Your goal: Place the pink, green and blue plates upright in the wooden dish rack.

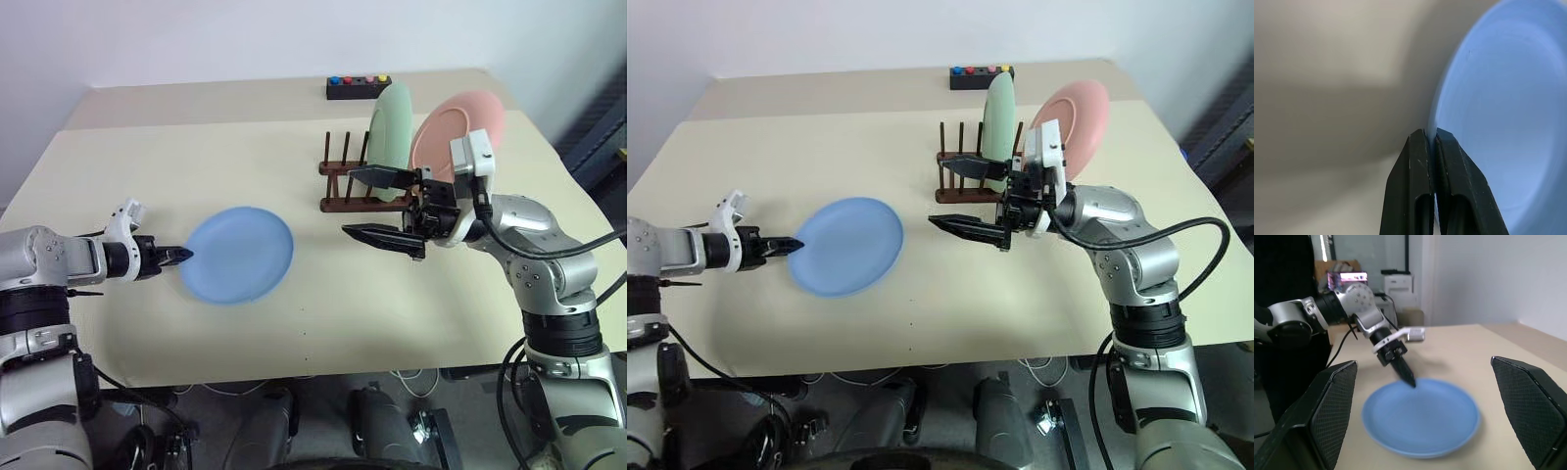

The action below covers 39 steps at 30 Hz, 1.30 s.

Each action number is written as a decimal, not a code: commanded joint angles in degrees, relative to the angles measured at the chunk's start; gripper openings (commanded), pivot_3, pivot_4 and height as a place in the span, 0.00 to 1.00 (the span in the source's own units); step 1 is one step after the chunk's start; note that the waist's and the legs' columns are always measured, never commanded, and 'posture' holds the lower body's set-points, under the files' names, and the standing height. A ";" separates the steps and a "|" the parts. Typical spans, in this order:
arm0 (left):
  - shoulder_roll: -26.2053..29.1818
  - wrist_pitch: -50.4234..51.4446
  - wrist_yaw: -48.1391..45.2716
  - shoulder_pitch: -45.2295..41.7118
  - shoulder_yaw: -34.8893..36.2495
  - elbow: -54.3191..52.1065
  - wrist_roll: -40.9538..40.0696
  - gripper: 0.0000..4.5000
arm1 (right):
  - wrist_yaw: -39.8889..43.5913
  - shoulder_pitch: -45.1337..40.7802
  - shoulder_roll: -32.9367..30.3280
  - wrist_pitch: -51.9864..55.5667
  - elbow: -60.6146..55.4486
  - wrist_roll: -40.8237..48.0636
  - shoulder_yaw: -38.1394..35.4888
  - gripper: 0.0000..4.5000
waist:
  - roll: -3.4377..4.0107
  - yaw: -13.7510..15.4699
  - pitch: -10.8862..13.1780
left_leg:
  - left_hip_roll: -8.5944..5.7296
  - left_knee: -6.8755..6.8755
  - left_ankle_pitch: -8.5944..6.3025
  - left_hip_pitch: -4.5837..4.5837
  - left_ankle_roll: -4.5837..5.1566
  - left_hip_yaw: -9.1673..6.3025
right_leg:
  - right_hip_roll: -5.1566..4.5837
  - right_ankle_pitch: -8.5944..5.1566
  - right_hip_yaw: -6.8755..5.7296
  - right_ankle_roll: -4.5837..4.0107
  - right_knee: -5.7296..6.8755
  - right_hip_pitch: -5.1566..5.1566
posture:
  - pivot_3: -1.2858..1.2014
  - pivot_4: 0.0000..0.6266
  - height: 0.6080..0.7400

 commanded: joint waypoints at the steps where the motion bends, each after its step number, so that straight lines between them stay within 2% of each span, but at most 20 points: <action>1: -2.22 -4.25 3.94 -2.11 11.46 -3.43 -3.24 0.01 | 0.60 -1.25 -0.49 -2.31 -1.27 -1.55 0.27 1.00 | -0.02 -0.04 0.00 | 0.01 0.00 0.06 -0.01 -0.11 0.00 | 0.00 0.00 0.00 0.00 0.01 -0.02 | 0.52 0.24 1.00; 4: -7.27 -7.76 7.28 -1.75 17.31 -8.70 -6.07 0.01 | -1.60 -3.39 0.43 -5.63 -0.77 -7.09 2.88 1.00 | -0.03 -0.08 0.00 | 0.01 -0.02 0.09 -0.01 -0.15 0.02 | 0.00 0.00 0.01 0.00 -0.01 -0.03 | 0.52 0.24 1.00; 8: -14.57 -12.03 13.62 -1.93 20.67 -15.78 -7.94 0.01 | -5.99 -6.66 1.49 -21.27 0.70 -27.17 13.68 1.00 | -0.11 -0.07 -0.05 | 0.01 0.00 0.11 -0.01 -0.19 0.04 | 0.00 0.00 0.01 0.00 0.06 -0.06 | 0.52 0.24 1.00; 13: -21.46 -20.88 19.81 0.11 17.13 -25.71 -7.10 0.01 | -13.43 -10.45 4.70 -35.86 2.49 -43.14 20.29 1.00 | -0.29 -0.13 -0.07 | 0.01 -0.01 0.11 -0.04 -0.20 0.07 | 0.00 0.01 0.02 0.01 0.04 -0.09 | 0.52 0.24 1.00; 18: -27.19 -24.53 24.32 3.46 12.31 -35.65 -8.31 0.01 | -22.31 -11.64 6.73 -41.36 8.68 -59.29 26.09 1.00 | -0.45 0.07 -0.16 | 0.00 0.01 0.13 -0.03 -0.23 0.05 | 0.02 0.01 0.01 0.00 0.05 -0.05 | 0.52 0.24 1.00; 22: -29.75 -23.96 28.69 4.22 12.37 -40.52 -11.83 0.01 | -27.91 -12.78 8.53 -42.95 12.60 -65.25 26.57 1.00 | -0.48 0.00 -0.14 | 0.01 0.01 0.13 -0.02 -0.24 0.05 | 0.06 0.01 0.02 0.00 0.05 -0.06 | 0.52 0.24 1.00; 26: -29.24 -22.64 31.89 4.94 12.52 -43.73 -15.98 0.01 | -30.39 -14.07 8.90 -44.26 16.94 -68.74 27.00 1.00 | -0.49 -0.48 -0.14 | 0.01 -0.02 0.14 -0.02 -0.25 0.04 | 0.09 0.01 0.02 0.00 0.05 -0.06 | 0.52 0.24 1.00; 29: -28.98 -21.33 33.83 5.30 13.49 -43.96 -21.36 0.00 | -30.44 -14.92 10.45 -42.82 20.01 -67.31 26.03 0.80 | -0.49 -0.86 -0.14 | 0.01 -0.03 0.15 -0.01 -0.26 0.01 | 0.10 0.01 0.02 -0.01 0.04 -0.04 | 0.52 0.24 1.00; 32: -27.30 -19.65 34.89 6.97 14.03 -42.76 -25.25 0.00 | -32.35 -16.46 12.14 -42.95 21.52 -67.89 25.63 0.48 | -0.49 -1.17 -0.14 | 0.03 -0.07 0.15 0.00 -0.27 0.01 | 0.12 0.01 0.02 -0.01 0.04 -0.06 | 0.52 0.24 1.00; 35: -25.27 -20.20 36.12 7.64 12.58 -42.32 -25.49 0.00 | -33.34 -17.17 12.90 -42.93 22.29 -68.20 25.14 0.14 | -0.57 -1.17 -0.14 | 0.08 -0.10 0.17 0.00 -0.31 -0.01 | 0.16 0.00 0.02 -0.01 0.05 -0.09 | 0.52 0.24 1.00; 36: -24.56 -20.52 36.36 7.93 11.83 -42.32 -25.33 0.00 | -33.46 -17.29 13.00 -42.94 22.51 -68.31 25.02 0.06 | -0.57 -1.17 -0.14 | 0.08 -0.09 0.18 0.00 -0.32 -0.01 | 0.17 0.00 0.01 -0.02 0.05 -0.08 | 0.52 0.24 1.00; 37: -24.75 -20.86 37.51 7.70 11.79 -41.77 -26.04 0.00 | -33.85 -17.45 13.03 -42.98 22.80 -68.50 24.73 0.01 | -0.57 -1.13 -0.14 | 0.07 -0.09 0.18 0.00 -0.32 0.01 | 0.16 0.00 0.03 -0.02 0.05 -0.09 | 0.52 0.24 1.00; 39: -23.91 -22.93 38.02 7.69 10.38 -41.13 -24.69 0.00 | -34.55 -17.68 12.96 -43.17 23.28 -68.96 24.30 0.01 | -0.58 -0.80 -0.14 | 0.03 -0.08 0.18 0.02 -0.32 0.01 | 0.16 0.01 0.03 -0.02 0.04 -0.05 | 0.52 0.24 1.00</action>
